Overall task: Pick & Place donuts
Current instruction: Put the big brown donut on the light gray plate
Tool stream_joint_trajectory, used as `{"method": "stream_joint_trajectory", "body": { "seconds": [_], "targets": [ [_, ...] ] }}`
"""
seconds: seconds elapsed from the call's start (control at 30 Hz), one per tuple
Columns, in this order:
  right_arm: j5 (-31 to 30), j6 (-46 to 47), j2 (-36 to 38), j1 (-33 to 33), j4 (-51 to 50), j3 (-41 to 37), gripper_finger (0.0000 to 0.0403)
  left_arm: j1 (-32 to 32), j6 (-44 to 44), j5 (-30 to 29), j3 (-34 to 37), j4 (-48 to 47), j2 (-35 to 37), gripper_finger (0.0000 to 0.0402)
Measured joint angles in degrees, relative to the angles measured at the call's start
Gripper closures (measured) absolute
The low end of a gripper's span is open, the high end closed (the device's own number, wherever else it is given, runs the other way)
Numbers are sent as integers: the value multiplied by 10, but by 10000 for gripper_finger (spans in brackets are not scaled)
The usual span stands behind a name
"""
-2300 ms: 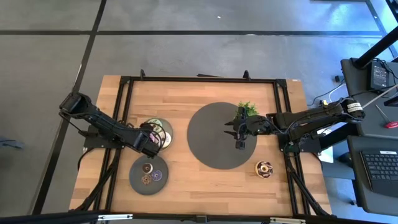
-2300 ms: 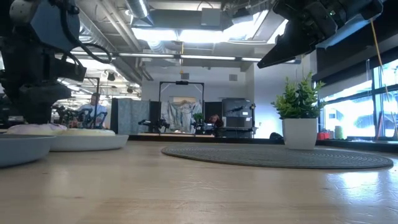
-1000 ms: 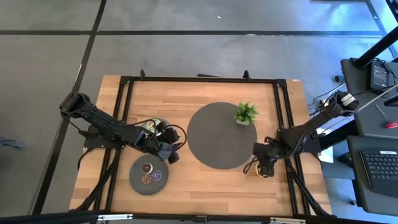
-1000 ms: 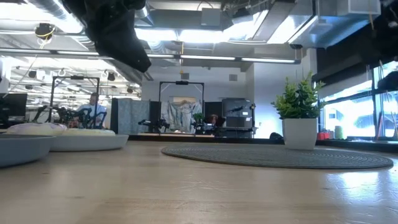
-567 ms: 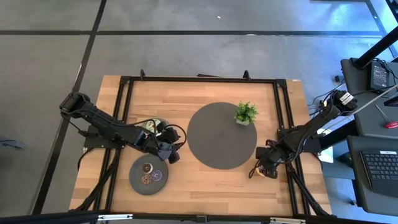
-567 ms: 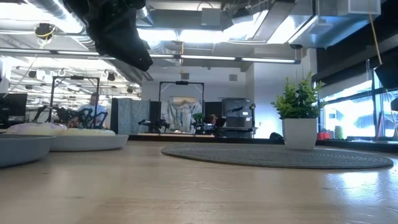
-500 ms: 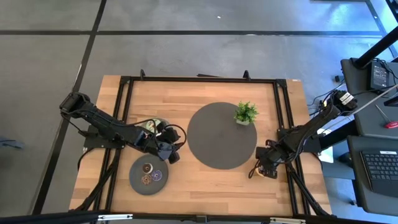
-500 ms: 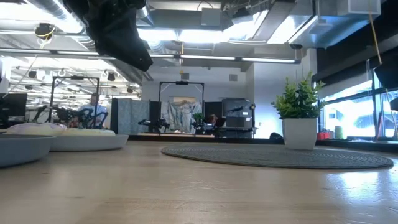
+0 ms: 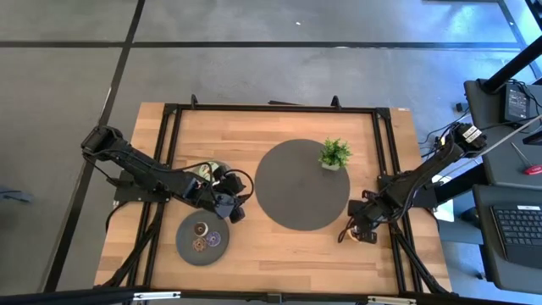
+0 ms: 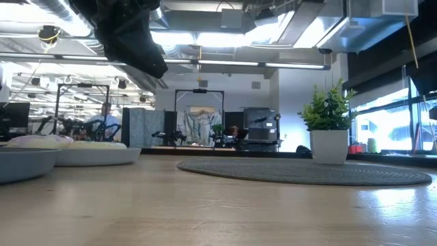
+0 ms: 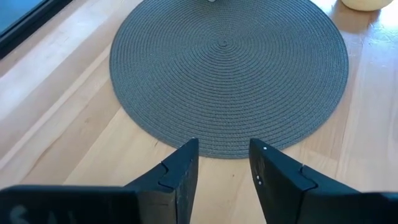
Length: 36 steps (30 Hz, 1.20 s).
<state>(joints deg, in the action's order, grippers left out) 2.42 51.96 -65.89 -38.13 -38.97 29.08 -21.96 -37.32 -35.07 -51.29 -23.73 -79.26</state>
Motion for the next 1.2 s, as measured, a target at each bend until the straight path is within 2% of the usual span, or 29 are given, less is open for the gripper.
{"method": "stream_joint_trajectory", "body": {
  "seconds": [0.13,0.27,0.4,0.5,0.57,0.7,0.87,1.03,1.2],
  "targets": [
    [-8,3,0,8,0,41,382,0,1,4,0,0,0,264],
    [-71,-55,0,42,1,116,390,0,2,6,0,-4,0,267],
    [-127,-179,-1,97,12,197,390,0,6,22,0,-7,0,266],
    [-134,-296,-16,157,19,254,390,-1,11,67,0,-51,10,264],
    [-132,-359,-37,199,21,287,390,-8,-17,77,0,-86,20,263],
    [-95,-463,-111,277,29,344,390,-39,-82,55,0,-150,42,265],
    [-39,-565,-248,337,71,412,390,-87,-124,-3,0,-180,56,268],
    [-38,-631,-389,361,76,507,390,-115,-155,-10,0,-181,59,264],
    [-38,-658,-495,365,57,602,390,-128,-162,-21,0,-181,59,264]
  ]
}}
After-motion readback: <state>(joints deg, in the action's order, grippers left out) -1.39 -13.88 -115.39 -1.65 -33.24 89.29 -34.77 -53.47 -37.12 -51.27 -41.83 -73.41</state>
